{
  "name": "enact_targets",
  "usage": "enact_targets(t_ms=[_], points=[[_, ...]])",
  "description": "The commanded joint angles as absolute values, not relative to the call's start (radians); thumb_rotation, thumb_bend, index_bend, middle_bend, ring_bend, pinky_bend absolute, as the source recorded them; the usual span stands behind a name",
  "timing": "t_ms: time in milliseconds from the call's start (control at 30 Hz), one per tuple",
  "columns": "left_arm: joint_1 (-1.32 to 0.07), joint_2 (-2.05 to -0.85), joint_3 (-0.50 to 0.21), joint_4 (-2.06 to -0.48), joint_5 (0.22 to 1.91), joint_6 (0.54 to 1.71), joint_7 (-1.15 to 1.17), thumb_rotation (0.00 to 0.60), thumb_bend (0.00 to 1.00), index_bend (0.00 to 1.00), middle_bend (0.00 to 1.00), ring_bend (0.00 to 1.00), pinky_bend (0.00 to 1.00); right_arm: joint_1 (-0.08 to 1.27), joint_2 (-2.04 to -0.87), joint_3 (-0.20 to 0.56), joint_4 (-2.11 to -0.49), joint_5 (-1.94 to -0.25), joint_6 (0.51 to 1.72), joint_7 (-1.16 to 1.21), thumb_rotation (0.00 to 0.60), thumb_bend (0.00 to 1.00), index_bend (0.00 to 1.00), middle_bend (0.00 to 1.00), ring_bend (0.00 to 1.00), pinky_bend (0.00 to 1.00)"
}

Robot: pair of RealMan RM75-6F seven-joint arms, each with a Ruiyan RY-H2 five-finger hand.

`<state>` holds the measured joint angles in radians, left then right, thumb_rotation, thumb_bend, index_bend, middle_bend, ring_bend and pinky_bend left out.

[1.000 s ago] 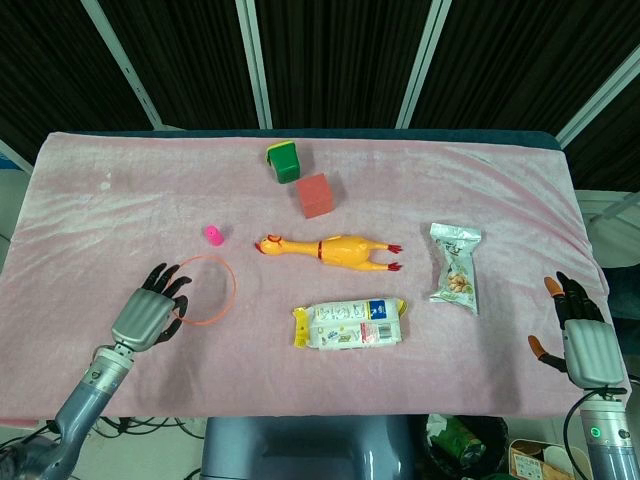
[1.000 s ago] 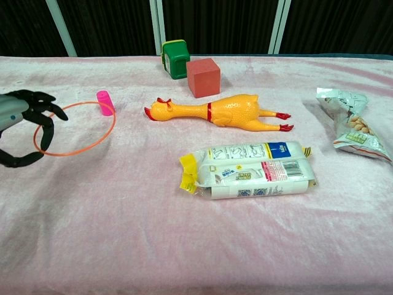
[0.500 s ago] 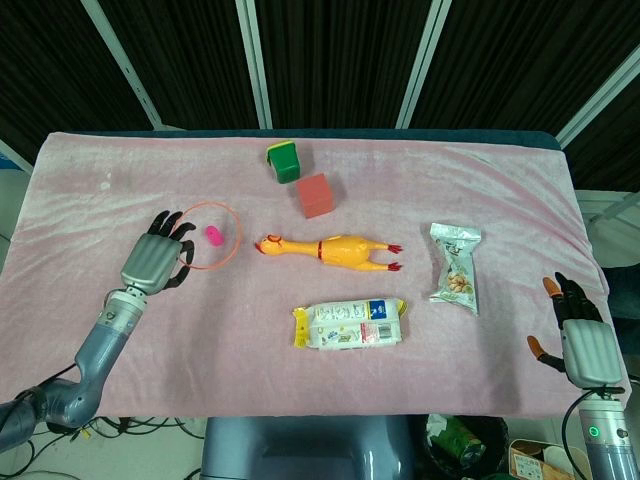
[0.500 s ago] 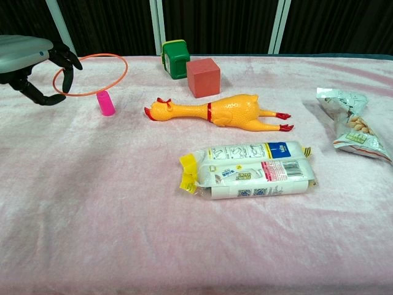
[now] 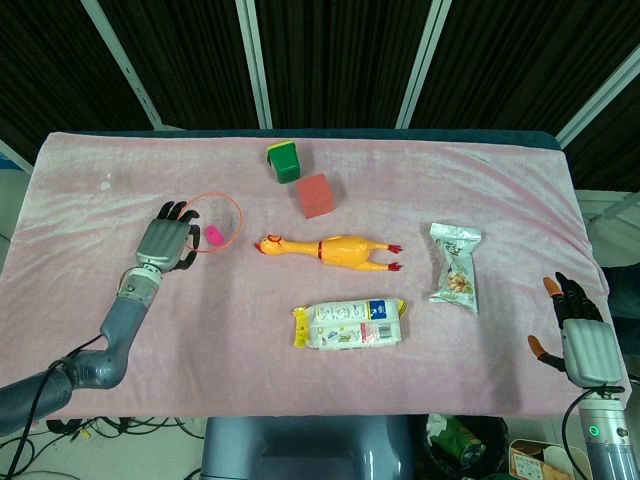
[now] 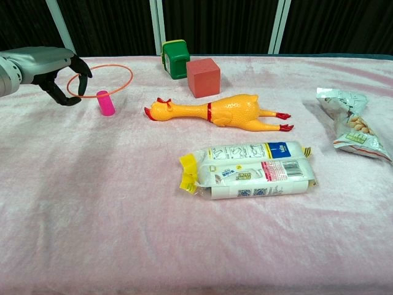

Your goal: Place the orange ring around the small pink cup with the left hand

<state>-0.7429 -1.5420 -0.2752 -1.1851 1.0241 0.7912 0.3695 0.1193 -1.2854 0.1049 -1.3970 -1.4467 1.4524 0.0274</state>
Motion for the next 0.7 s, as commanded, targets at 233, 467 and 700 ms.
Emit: enact_targets(t_ms=[233, 467, 700], points=[[-0.78, -1.601, -0.264, -1.088, 0.993, 0.731, 0.335, 0.6, 0.39, 0.59, 0.17, 0.0, 0.0, 0.117, -1.282, 0.105, -1.405, -1.445, 1.455, 0.022, 0.6, 0.2, 0.0, 0.0, 0.0, 0.18], [-0.788, -1.602, -0.25, -1.079, 0.993, 0.716, 0.327, 0.6, 0.33, 0.55, 0.17, 0.0, 0.0, 0.116, -1.279, 0.104, -1.415, -1.444, 1.455, 0.015, 0.6, 0.2, 0.0, 0.0, 0.0, 0.18], [-0.792, -1.584, -0.236, -1.115, 0.991, 0.711, 0.331, 0.6, 0.31, 0.53, 0.16, 0.0, 0.0, 0.114, -1.274, 0.107, -1.425, -1.437, 1.455, 0.01, 0.6, 0.2, 0.0, 0.0, 0.0, 0.18]])
